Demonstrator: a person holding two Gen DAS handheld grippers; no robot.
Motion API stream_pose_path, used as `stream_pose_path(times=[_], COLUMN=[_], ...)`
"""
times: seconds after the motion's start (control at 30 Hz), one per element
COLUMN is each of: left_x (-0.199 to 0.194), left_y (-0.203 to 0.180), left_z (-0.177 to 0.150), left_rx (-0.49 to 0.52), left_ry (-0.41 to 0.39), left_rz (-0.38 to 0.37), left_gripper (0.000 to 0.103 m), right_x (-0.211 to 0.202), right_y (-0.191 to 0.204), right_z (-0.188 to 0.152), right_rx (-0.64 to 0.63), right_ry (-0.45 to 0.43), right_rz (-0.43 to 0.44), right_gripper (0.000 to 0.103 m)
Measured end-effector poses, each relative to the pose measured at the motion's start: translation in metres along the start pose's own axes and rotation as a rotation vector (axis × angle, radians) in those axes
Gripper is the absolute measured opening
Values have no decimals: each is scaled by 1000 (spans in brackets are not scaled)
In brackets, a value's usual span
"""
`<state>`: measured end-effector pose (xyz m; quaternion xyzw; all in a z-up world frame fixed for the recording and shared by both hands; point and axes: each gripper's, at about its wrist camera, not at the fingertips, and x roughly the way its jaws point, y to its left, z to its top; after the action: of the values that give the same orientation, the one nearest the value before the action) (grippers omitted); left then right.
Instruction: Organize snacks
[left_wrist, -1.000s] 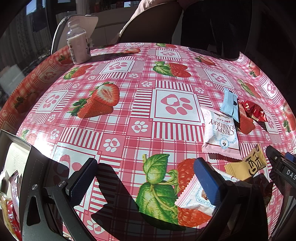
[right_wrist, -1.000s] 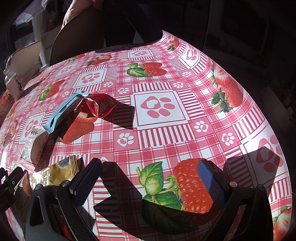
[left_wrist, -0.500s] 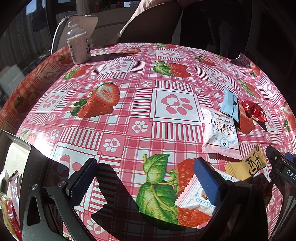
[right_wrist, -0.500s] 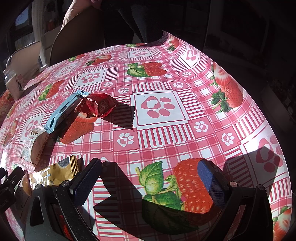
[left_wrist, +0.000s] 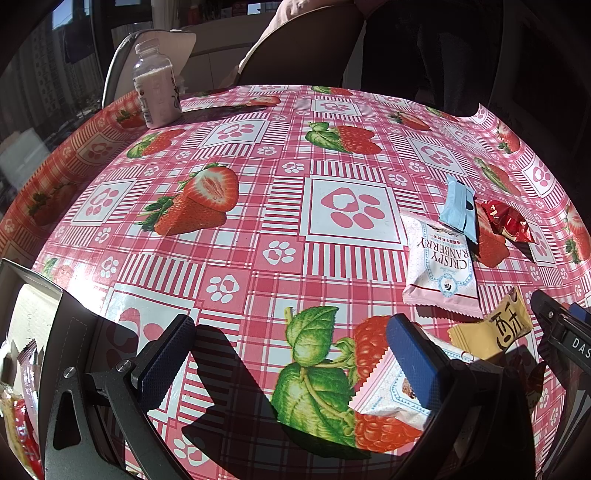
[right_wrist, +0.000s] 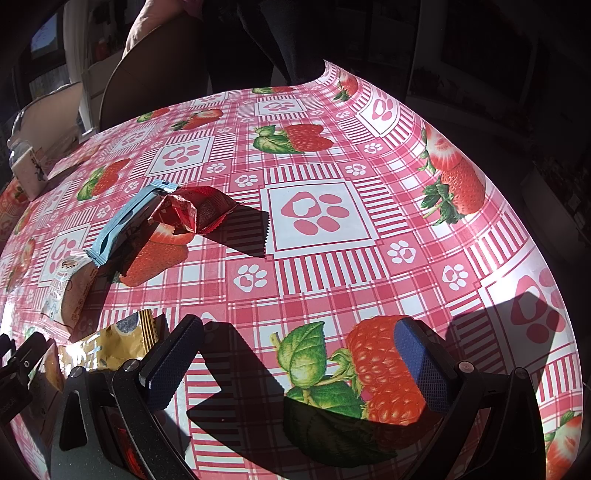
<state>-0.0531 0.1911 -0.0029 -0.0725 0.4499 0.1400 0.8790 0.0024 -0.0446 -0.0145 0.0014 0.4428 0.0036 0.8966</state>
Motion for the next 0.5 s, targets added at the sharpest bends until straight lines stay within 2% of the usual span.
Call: stream_pose_path(times=[0.5], left_x=[0], left_y=[0], left_z=[0], left_rx=[0], left_ry=[0], left_rz=[-1], left_gripper=[103], right_x=[0], right_y=[-1], right_z=[0], right_rx=[0], right_ry=[0], right_rz=[0], right_gripper=[103])
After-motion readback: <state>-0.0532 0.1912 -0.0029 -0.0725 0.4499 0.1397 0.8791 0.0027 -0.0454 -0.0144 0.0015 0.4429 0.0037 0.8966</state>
